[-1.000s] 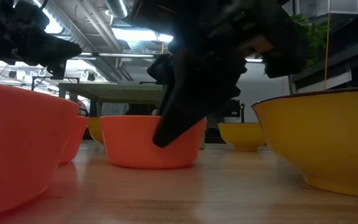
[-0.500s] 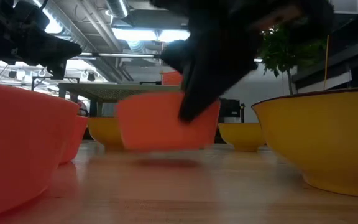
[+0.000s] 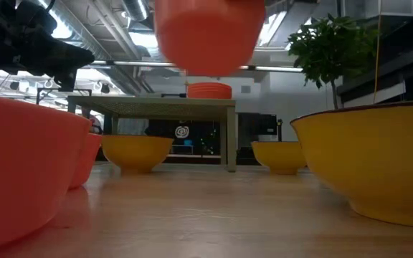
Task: Pick & Place Mini bowls
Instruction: Stack the orange bowl on top of the other orange bowls on the shelf
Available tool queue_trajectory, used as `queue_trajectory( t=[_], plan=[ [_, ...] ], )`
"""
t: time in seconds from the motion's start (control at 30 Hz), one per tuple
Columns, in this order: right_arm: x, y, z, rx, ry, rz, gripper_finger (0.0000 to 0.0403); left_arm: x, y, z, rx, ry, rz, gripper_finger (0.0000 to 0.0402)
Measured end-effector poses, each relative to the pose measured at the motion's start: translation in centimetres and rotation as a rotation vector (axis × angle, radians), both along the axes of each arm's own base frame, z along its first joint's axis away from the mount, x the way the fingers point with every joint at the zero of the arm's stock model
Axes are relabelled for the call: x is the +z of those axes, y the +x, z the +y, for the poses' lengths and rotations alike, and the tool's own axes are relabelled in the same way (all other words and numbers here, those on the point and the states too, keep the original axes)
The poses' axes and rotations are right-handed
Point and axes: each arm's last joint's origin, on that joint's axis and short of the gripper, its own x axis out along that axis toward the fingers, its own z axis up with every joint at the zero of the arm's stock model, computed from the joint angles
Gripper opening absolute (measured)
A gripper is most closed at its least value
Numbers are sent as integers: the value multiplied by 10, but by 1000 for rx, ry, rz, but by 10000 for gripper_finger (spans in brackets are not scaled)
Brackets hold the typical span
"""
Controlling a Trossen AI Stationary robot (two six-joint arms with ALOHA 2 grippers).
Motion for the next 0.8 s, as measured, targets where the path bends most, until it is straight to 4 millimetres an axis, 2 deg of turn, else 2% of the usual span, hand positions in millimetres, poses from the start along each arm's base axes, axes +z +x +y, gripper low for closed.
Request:
queue_trajectory(
  t=[0.2, 0.4, 0.6, 0.8],
  plan=[
    [40, -15, -11, -7, 48, -146, 9, 0, 0, 0, 0, 0, -1, 38],
    [65, -20, -28, -7, 29, -286, 10, 0, 0, 0, 0, 0, 2, 38],
    [71, -13, -54, -3, -65, -361, 10, 0, 0, 0, 0, 0, -1, 38],
    [73, -4, -91, -45, -168, -399, 10, 0, 0, 0, 0, 0, 0, 38]
  ],
)
